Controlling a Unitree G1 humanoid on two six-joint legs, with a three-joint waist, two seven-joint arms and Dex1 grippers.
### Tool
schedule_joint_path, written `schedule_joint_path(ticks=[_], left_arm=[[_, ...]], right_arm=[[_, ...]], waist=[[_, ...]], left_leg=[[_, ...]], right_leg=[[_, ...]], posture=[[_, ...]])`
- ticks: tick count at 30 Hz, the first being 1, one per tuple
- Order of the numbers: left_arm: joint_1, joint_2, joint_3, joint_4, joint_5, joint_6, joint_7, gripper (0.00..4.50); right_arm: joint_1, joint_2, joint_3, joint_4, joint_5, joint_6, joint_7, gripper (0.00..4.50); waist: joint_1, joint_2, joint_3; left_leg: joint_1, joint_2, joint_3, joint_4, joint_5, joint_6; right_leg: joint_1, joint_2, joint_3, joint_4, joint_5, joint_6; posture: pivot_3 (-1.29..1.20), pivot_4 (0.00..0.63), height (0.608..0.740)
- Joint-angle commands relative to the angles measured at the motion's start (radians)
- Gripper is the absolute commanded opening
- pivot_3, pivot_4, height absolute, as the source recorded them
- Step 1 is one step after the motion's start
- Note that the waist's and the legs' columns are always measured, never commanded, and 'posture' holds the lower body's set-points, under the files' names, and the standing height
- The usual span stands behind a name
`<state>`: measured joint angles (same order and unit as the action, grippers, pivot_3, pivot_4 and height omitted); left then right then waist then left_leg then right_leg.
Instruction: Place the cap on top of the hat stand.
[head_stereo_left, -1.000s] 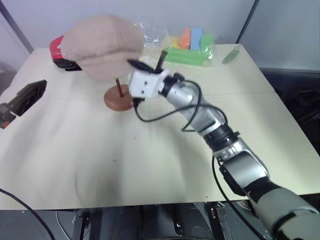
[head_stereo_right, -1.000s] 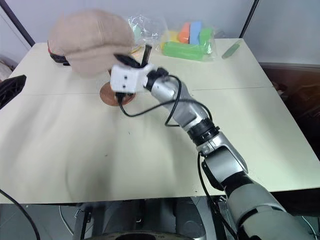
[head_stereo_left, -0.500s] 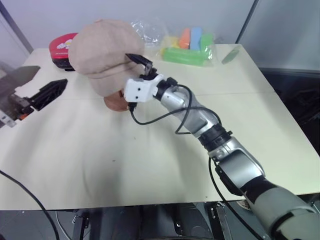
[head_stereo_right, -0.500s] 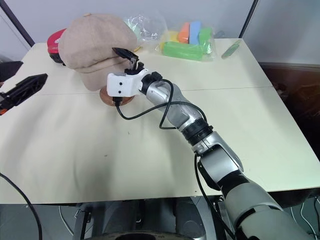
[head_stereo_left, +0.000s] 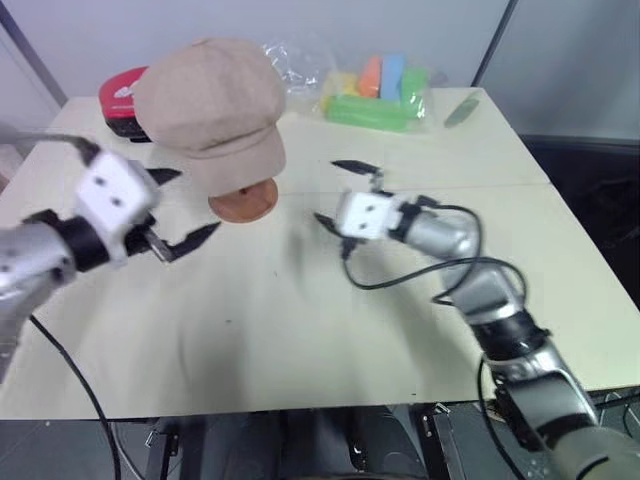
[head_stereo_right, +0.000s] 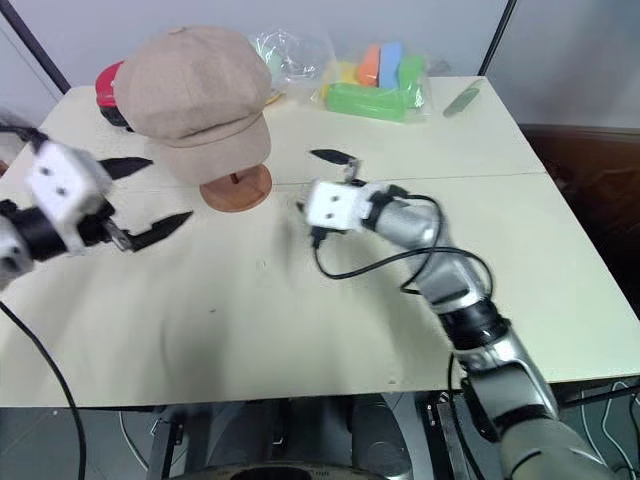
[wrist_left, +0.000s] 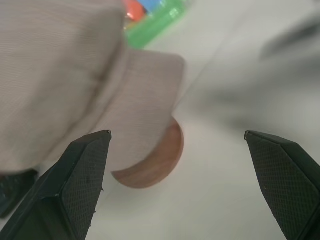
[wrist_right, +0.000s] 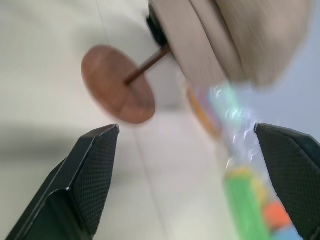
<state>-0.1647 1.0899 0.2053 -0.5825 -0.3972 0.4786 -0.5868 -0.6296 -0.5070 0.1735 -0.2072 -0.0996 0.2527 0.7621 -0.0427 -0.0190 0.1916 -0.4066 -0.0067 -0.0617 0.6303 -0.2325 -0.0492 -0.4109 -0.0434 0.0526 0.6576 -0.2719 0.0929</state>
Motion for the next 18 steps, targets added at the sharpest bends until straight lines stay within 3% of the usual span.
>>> schedule_joint_path(ticks=[1, 5, 9, 13, 18], left_arm=[[-0.060, 0.005, -0.145, 0.011, 0.336, -0.171, 0.108, 4.50], [-0.163, -0.089, -0.270, 0.082, 0.585, -0.238, 0.233, 4.50], [-0.241, -0.160, -0.404, 0.197, 0.804, -0.344, 0.268, 4.50], [-0.301, -0.246, -0.478, 0.308, 0.932, -0.401, 0.293, 4.50], [-0.333, -0.296, -0.474, 0.412, 1.035, -0.443, 0.346, 4.50]], right_arm=[[-0.033, -0.089, -0.191, -0.190, 0.321, 0.396, 0.154, 4.43], [-0.063, -0.212, -0.308, -0.259, 0.576, 0.722, 0.236, 4.43], [-0.150, -0.239, -0.447, -0.245, 0.839, 0.964, 0.238, 4.43], [-0.241, -0.251, -0.522, -0.194, 0.972, 1.066, 0.193, 4.43], [-0.297, -0.273, -0.532, -0.140, 1.000, 1.071, 0.119, 4.43]], waist=[[0.001, 0.000, 0.000], [0.006, 0.000, 0.000], [0.001, 0.001, 0.000], [0.004, 0.001, 0.000], [0.004, 0.001, 0.000]], left_leg=[[0.000, 0.000, 0.000, 0.000, 0.000, 0.000], [0.000, 0.000, 0.000, 0.001, 0.000, 0.001], [0.000, -0.001, 0.000, 0.001, -0.001, 0.002], [0.000, -0.002, 0.000, 0.001, -0.001, 0.002], [-0.001, -0.001, 0.000, 0.001, -0.001, 0.002]], right_leg=[[0.000, 0.000, 0.000, 0.000, 0.000, 0.000], [0.001, 0.000, -0.001, 0.000, 0.000, 0.000], [0.001, 0.000, -0.001, -0.001, 0.000, 0.000], [0.001, 0.000, -0.001, -0.001, 0.000, 0.000], [0.001, -0.001, -0.001, -0.001, 0.000, 0.000]], posture=[[0.00, 0.150, 0.740], [0.00, 0.150, 0.740], [0.00, 0.150, 0.740], [0.00, 0.150, 0.740], [0.00, 0.150, 0.740]])
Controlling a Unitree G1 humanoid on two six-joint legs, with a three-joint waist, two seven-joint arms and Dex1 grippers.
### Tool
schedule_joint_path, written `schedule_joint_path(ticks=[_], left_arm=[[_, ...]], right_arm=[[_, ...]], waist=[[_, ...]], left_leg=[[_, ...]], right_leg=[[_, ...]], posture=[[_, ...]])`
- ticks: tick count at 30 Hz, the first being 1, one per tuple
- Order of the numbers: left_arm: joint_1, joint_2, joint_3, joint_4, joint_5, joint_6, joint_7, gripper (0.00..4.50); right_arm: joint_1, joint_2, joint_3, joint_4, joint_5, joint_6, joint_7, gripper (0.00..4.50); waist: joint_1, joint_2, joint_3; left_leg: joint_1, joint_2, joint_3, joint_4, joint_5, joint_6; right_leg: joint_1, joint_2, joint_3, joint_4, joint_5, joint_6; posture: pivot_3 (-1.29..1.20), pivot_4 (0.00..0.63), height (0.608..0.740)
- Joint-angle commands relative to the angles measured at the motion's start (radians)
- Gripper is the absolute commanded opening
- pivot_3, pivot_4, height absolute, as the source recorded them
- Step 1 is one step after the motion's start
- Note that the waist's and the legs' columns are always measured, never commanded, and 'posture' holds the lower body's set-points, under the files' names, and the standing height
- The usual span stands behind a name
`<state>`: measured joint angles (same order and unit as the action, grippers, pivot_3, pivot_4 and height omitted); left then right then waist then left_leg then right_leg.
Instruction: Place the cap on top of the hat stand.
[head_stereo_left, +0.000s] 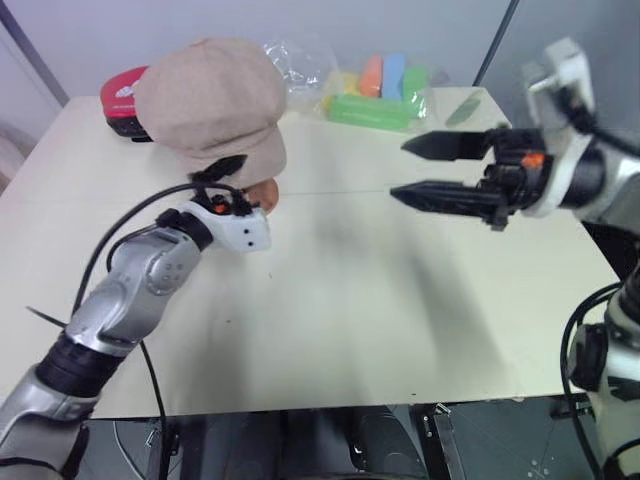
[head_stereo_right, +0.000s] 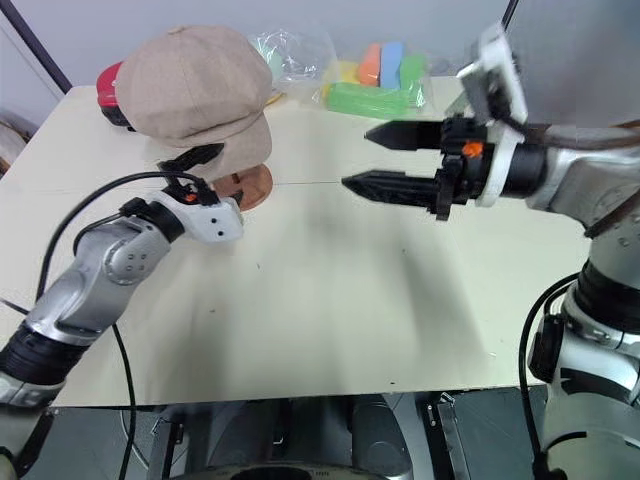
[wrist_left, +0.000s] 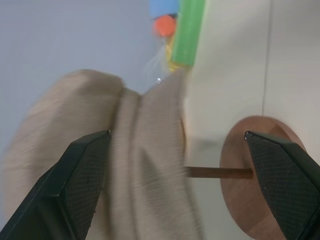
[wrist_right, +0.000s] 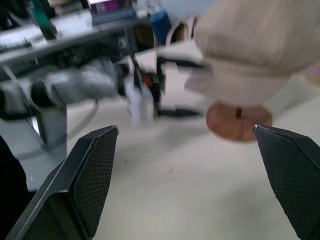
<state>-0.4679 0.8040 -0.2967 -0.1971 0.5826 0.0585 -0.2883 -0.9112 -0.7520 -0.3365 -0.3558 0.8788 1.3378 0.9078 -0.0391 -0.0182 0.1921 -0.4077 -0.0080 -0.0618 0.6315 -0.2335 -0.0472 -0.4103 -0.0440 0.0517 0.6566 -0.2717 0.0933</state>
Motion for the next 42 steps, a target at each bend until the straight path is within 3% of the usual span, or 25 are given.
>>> schedule_joint_path(ticks=[1, 3, 10, 11, 17, 20, 23, 30, 37, 40, 42], left_arm=[[-0.037, -0.019, 0.037, 0.041, 0.064, -0.027, 0.059, 4.25], [-0.050, -0.034, 0.051, 0.060, 0.066, -0.035, 0.065, 3.61], [-0.056, -0.039, 0.102, 0.106, 0.034, -0.111, 0.067, 0.09], [-0.049, -0.033, 0.123, 0.110, 0.021, -0.131, 0.076, 0.04], [0.017, 0.086, 0.281, 0.211, -0.117, -0.475, 0.162, 0.04], [0.006, 0.164, 0.311, 0.361, -0.252, -0.728, 0.113, 0.04], [-0.073, 0.200, 0.314, 0.512, -0.337, -0.865, 0.056, 0.04], [-0.261, 0.224, 0.245, 0.837, -0.305, -1.124, -0.037, 0.04], [-0.302, 0.207, 0.203, 0.950, -0.232, -1.226, -0.038, 0.04], [-0.302, 0.198, 0.202, 0.964, -0.224, -1.235, -0.028, 1.02], [-0.298, 0.194, 0.203, 0.959, -0.233, -1.242, -0.029, 2.04]], right_arm=[[-0.008, -0.037, -0.018, 0.005, 0.024, -0.027, -0.029, 4.49], [0.005, -0.045, -0.017, -0.001, 0.039, -0.036, -0.038, 4.50], [0.008, -0.047, -0.032, 0.004, 0.105, -0.047, -0.095, 4.50], [0.011, -0.052, -0.030, 0.006, 0.109, -0.052, -0.100, 4.50], [0.042, -0.075, -0.012, 0.001, 0.120, -0.086, -0.106, 4.50], [0.055, -0.080, 0.006, 0.006, 0.120, -0.106, -0.105, 4.50], [0.063, -0.086, 0.028, 0.012, 0.108, -0.132, -0.098, 4.50], [0.068, -0.100, 0.064, 0.022, 0.105, -0.173, -0.094, 4.50], [0.068, -0.111, 0.070, 0.024, 0.111, -0.187, -0.101, 4.50], [0.066, -0.112, 0.073, 0.026, 0.109, -0.191, -0.106, 4.50], [0.064, -0.113, 0.075, 0.027, 0.109, -0.194, -0.104, 4.50]], waist=[[0.001, 0.000, 0.000], [0.002, 0.000, 0.000], [0.005, 0.000, 0.000], [0.005, 0.000, 0.000], [-0.001, 0.000, 0.000], [-0.001, 0.000, 0.000], [0.005, 0.000, 0.000], [0.020, 0.000, 0.000], [0.020, 0.000, 0.000], [0.020, 0.000, 0.000], [0.021, 0.000, 0.000]], left_leg=[[0.000, 0.000, 0.000, 0.000, 0.000, 0.000], [0.000, 0.001, 0.000, 0.000, 0.000, 0.000], [-0.001, 0.001, 0.000, 0.000, 0.000, 0.000], [-0.001, 0.001, 0.000, 0.000, 0.000, 0.000], [-0.001, 0.002, 0.000, 0.000, 0.000, 0.000], [-0.001, 0.002, 0.000, 0.000, 0.000, 0.000], [-0.001, 0.002, 0.001, 0.000, 0.000, 0.000], [-0.001, 0.001, 0.001, 0.000, 0.000, 0.000], [-0.001, 0.001, 0.001, 0.000, 0.000, 0.000], [-0.001, 0.001, 0.001, 0.000, 0.000, 0.000], [-0.001, 0.001, 0.001, 0.000, 0.000, 0.000]], right_leg=[[0.000, 0.000, 0.000, 0.000, 0.000, 0.000], [0.000, 0.000, 0.000, 0.000, 0.000, 0.000], [0.000, -0.001, 0.000, 0.000, 0.000, 0.000], [0.000, -0.001, 0.000, 0.000, 0.000, 0.000], [-0.001, -0.001, 0.000, 0.000, 0.000, 0.000], [-0.002, -0.002, 0.000, 0.000, 0.000, 0.000], [-0.001, -0.002, 0.000, 0.000, 0.000, 0.000], [-0.001, -0.001, 0.000, 0.000, 0.000, 0.000], [-0.001, -0.001, 0.000, 0.000, 0.000, 0.001], [-0.001, -0.001, 0.000, 0.000, 0.000, 0.001], [-0.001, -0.001, 0.000, 0.000, 0.000, 0.001]], posture=[[0.00, 0.150, 0.740], [0.00, 0.150, 0.740], [0.00, 0.150, 0.740], [0.00, 0.150, 0.740], [0.00, 0.150, 0.740], [0.00, 0.150, 0.740], [0.00, 0.150, 0.740], [0.00, 0.150, 0.740], [0.00, 0.150, 0.740], [0.00, 0.150, 0.740], [0.00, 0.150, 0.740]])
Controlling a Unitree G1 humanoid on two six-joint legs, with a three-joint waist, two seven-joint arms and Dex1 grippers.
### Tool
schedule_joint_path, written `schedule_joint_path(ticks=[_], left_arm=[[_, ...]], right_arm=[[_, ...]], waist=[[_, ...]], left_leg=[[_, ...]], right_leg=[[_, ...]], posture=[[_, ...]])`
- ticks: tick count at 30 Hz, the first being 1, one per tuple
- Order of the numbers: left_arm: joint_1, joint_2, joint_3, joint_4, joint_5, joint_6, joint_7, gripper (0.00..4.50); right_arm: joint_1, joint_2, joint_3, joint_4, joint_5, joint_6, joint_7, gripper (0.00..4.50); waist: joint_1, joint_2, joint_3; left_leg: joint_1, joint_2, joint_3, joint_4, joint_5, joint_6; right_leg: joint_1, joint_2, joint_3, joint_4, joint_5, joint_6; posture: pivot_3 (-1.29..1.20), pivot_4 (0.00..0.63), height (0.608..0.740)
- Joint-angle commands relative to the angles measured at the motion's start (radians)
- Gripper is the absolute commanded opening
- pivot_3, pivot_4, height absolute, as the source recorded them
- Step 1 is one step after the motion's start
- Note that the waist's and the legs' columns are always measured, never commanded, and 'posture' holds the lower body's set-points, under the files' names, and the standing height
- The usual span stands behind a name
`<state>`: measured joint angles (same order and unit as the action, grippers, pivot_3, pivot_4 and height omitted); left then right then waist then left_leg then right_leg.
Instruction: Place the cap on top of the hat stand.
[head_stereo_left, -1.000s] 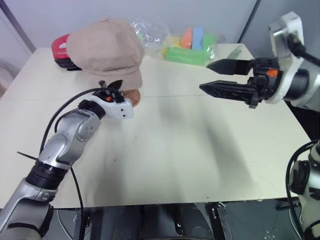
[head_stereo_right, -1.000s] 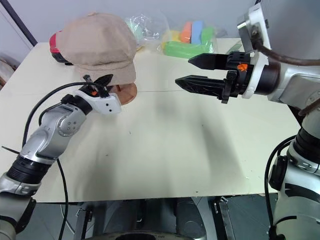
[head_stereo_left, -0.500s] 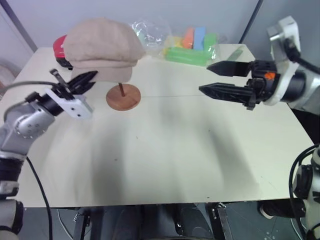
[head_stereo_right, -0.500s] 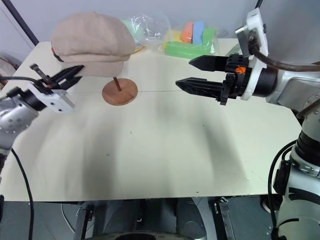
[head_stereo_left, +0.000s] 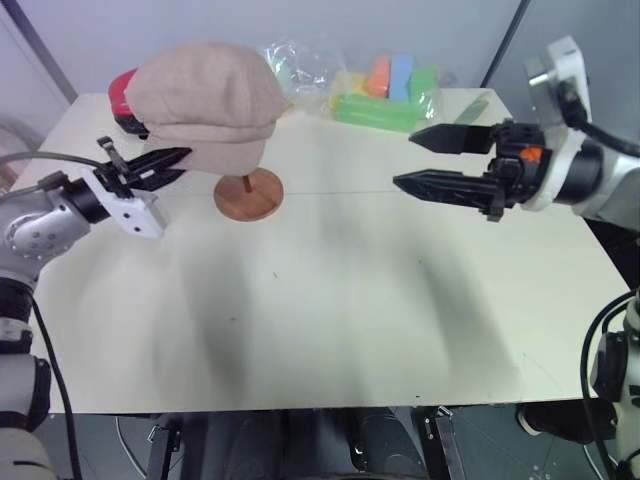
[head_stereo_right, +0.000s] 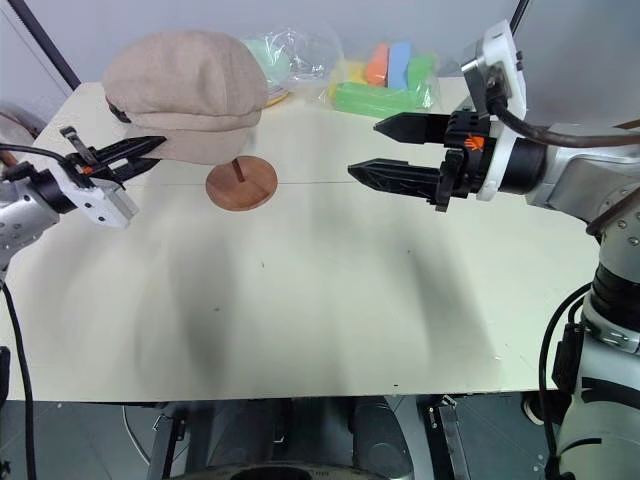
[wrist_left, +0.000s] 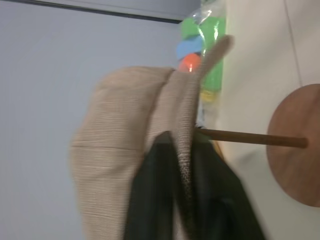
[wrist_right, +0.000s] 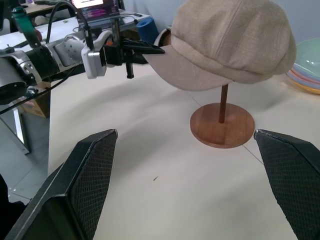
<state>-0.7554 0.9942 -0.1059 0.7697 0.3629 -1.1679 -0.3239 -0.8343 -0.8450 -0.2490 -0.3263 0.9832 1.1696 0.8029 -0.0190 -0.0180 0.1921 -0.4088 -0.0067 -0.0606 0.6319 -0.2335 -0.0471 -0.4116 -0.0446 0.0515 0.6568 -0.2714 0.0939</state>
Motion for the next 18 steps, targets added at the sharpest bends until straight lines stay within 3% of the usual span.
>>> schedule_joint_path(ticks=[1, 4, 5, 8, 12, 16, 18], left_arm=[[-0.005, 0.003, 0.014, -0.017, -0.017, -0.019, 0.005, 2.50], [0.041, 0.016, 0.026, -0.067, -0.039, -0.024, -0.002, 4.11], [0.062, 0.023, 0.032, -0.088, -0.047, -0.023, -0.004, 4.45], [0.181, 0.056, 0.084, -0.220, -0.096, 0.056, -0.015, 4.45], [0.455, 0.119, 0.208, -0.504, -0.270, 0.351, -0.108, 4.45], [0.762, 0.132, 0.448, -0.835, -0.633, 0.930, -0.248, 4.45], [0.873, 0.127, 0.622, -0.973, -0.895, 1.255, -0.305, 4.45]], right_arm=[[-0.014, -0.020, -0.011, -0.001, 0.004, -0.026, 0.001, 4.50], [-0.012, -0.020, 0.000, 0.006, -0.004, -0.037, 0.008, 4.50], [-0.010, -0.020, 0.004, 0.009, -0.006, -0.042, 0.011, 4.50], [-0.006, -0.020, 0.023, 0.029, -0.025, -0.066, 0.027, 4.50], [0.005, -0.029, 0.052, 0.062, -0.066, -0.107, 0.064, 4.50], [0.004, -0.045, 0.088, 0.121, -0.125, -0.170, 0.119, 4.50], [-0.017, -0.043, 0.106, 0.162, -0.151, -0.198, 0.141, 4.50]], waist=[[0.001, 0.000, 0.000], [-0.001, 0.000, 0.000], [-0.002, 0.000, 0.000], [-0.003, 0.000, 0.000], [-0.013, 0.000, 0.000], [-0.023, 0.001, 0.000], [-0.024, 0.001, 0.001]], left_leg=[[0.000, 0.000, 0.000, 0.000, 0.000, 0.000], [0.000, 0.000, 0.000, 0.000, 0.000, 0.000], [0.000, 0.000, 0.000, 0.000, 0.000, 0.000], [0.000, 0.001, 0.000, 0.000, 0.000, 0.000], [0.000, 0.002, 0.000, -0.001, 0.000, 0.000], [0.000, 0.002, 0.000, -0.001, 0.000, 0.000], [0.000, 0.002, 0.000, -0.001, 0.000, 0.000]], right_leg=[[0.000, 0.000, 0.000, 0.000, 0.000, 0.000], [0.000, 0.000, 0.000, 0.000, 0.000, 0.000], [0.000, 0.000, 0.000, 0.000, 0.000, 0.000], [-0.001, 0.000, 0.000, 0.000, 0.000, 0.000], [-0.002, 0.000, 0.001, 0.001, 0.000, 0.000], [-0.001, -0.001, 0.000, 0.001, 0.000, -0.001], [-0.001, -0.002, 0.000, 0.001, 0.000, -0.001]], posture=[[0.00, 0.150, 0.740], [0.00, 0.150, 0.740], [0.00, 0.150, 0.740], [0.00, 0.150, 0.740], [0.00, 0.150, 0.740], [0.00, 0.150, 0.740], [0.00, 0.150, 0.740]])
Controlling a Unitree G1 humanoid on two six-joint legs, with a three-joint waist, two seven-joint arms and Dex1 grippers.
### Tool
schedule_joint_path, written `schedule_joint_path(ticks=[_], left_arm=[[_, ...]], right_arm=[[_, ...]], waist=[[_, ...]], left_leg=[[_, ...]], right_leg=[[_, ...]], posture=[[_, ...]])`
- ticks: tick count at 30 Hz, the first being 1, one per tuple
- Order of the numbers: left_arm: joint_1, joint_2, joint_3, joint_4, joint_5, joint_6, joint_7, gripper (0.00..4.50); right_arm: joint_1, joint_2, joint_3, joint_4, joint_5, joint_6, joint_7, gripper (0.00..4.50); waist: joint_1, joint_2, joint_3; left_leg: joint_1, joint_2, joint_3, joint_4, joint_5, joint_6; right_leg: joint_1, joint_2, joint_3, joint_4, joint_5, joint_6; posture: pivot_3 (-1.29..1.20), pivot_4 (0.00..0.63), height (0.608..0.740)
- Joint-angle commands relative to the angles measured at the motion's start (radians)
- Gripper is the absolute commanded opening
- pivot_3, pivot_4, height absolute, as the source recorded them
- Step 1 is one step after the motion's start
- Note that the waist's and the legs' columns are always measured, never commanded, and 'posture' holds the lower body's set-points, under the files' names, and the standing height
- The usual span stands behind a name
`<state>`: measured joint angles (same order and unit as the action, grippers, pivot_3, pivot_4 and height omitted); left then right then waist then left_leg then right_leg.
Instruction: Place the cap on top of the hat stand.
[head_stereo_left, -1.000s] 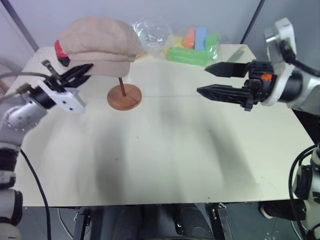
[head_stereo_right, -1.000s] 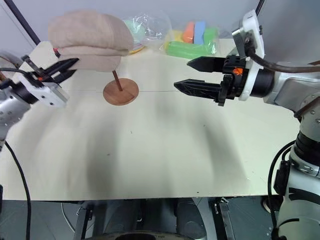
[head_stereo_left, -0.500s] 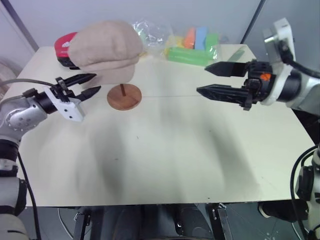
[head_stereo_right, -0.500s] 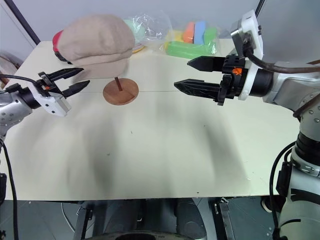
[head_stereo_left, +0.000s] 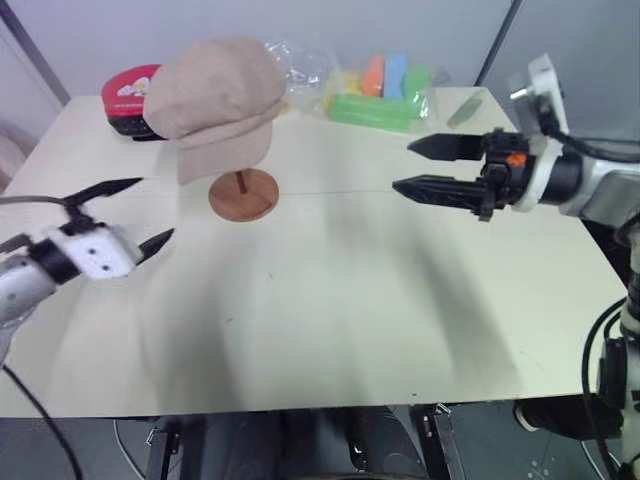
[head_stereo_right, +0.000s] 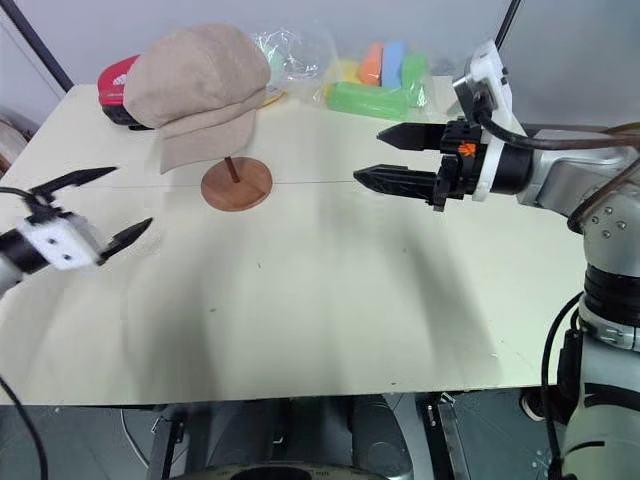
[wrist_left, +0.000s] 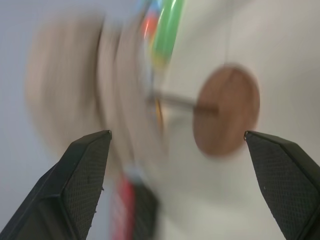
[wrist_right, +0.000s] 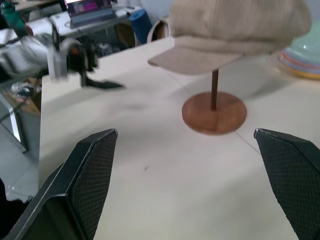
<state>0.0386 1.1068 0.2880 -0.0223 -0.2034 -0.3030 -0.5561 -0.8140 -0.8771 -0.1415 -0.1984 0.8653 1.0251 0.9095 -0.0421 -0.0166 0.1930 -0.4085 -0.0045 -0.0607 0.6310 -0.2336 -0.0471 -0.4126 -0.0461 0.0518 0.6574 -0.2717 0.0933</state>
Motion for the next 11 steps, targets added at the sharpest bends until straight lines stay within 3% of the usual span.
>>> schedule_joint_path(ticks=[1, 3, 5, 11], left_arm=[[0.112, 0.014, 0.341, -0.218, -0.482, 0.560, -0.091, 4.45], [0.137, 0.009, 0.536, -0.231, -0.669, 0.771, -0.127, 4.45], [0.141, 0.016, 0.675, -0.205, -0.748, 0.904, -0.167, 4.45], [0.141, 0.089, 0.807, -0.092, -0.685, 1.034, -0.297, 4.45]], right_arm=[[-0.053, -0.009, 0.007, 0.058, -0.045, -0.068, 0.047, 4.50], [-0.081, -0.005, 0.022, 0.098, -0.066, -0.092, 0.073, 4.50], [-0.106, -0.002, 0.038, 0.133, -0.084, -0.112, 0.103, 4.50], [-0.175, 0.023, 0.081, 0.235, -0.145, -0.169, 0.169, 4.50]], waist=[[-0.003, -0.001, 0.001], [-0.003, 0.000, 0.001], [-0.004, 0.000, 0.001], [-0.002, -0.001, 0.001]], left_leg=[[0.000, 0.000, 0.000, 0.000, 0.000, 0.000], [0.000, 0.001, -0.001, 0.000, 0.000, 0.000], [0.001, 0.001, 0.000, 0.000, 0.000, 0.000], [0.001, 0.000, 0.000, 0.000, 0.000, 0.000]], right_leg=[[0.000, 0.000, 0.000, 0.000, 0.000, 0.000], [0.000, 0.002, -0.001, 0.000, 0.000, 0.000], [0.000, 0.003, -0.001, 0.000, 0.000, 0.000], [0.001, 0.004, -0.001, 0.000, -0.001, -0.001]], posture=[[0.00, 0.150, 0.740], [0.00, 0.150, 0.740], [0.00, 0.150, 0.740], [0.00, 0.150, 0.740]])
